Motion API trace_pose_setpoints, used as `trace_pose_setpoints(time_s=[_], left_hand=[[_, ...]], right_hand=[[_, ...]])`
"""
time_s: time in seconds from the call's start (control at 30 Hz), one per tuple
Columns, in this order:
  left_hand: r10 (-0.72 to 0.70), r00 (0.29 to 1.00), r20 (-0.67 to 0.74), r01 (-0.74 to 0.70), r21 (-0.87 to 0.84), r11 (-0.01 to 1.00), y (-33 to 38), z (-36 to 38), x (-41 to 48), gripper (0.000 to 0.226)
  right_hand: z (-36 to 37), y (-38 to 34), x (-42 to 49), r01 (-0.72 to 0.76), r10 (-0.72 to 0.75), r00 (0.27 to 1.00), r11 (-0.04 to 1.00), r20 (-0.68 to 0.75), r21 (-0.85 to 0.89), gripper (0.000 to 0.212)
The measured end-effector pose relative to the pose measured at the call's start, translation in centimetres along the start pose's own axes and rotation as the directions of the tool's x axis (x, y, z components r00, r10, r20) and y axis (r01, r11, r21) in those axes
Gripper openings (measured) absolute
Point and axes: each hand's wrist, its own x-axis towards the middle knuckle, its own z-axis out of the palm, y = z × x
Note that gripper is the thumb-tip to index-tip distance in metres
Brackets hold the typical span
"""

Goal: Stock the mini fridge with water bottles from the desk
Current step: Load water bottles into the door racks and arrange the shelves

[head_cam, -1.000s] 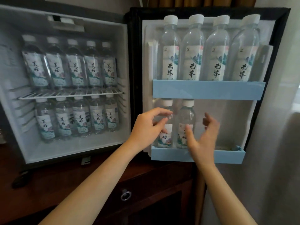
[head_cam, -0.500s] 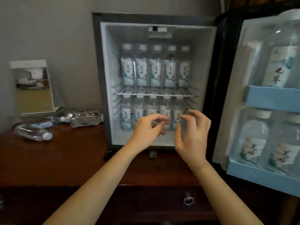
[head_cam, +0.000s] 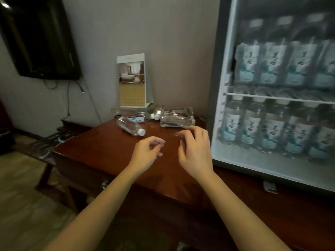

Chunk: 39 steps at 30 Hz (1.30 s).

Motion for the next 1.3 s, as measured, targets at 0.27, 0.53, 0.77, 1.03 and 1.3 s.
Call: trace_pose_setpoints(time_s=[0.27, 0.53, 0.77, 1.03, 1.3], left_hand=[[-0.077, 0.994, -0.076, 0.102, 0.426, 0.899, -7.5, -4.7, 4.9, 0.021], [-0.001, 0.998, -0.06, 0.044, 0.732, 0.68, -10.9, -4.7, 12.1, 0.052], [-0.055, 0.998, 0.017, 0.008, 0.899, 0.438, -13.8, -2.5, 16.7, 0.048], [0.24, 0.954, 0.181, -0.232, 0.951, 0.206, -14.9, -3.7, 16.3, 0.053], [0.003, 0.962, -0.274, 0.005, 0.029, 1.0, -4.8, -5.4, 14.2, 0.028]], right_hand=[[11.1, -0.4, 4.2, -0.149, 0.162, 0.873, 0.987, 0.461, -0.066, 0.041], [14.5, 1.6, 4.4, -0.305, 0.277, 0.881, 0.952, 0.384, 0.012, 0.033], [14.8, 2.0, 4.3, -0.33, 0.298, 0.87, 0.944, 0.394, 0.014, 0.031], [14.7, 1.9, 4.5, -0.368, 0.318, 0.859, 0.928, 0.401, 0.054, 0.03], [14.6, 1.2, 4.3, -0.405, 0.172, 0.794, 0.865, 0.583, 0.296, 0.066]])
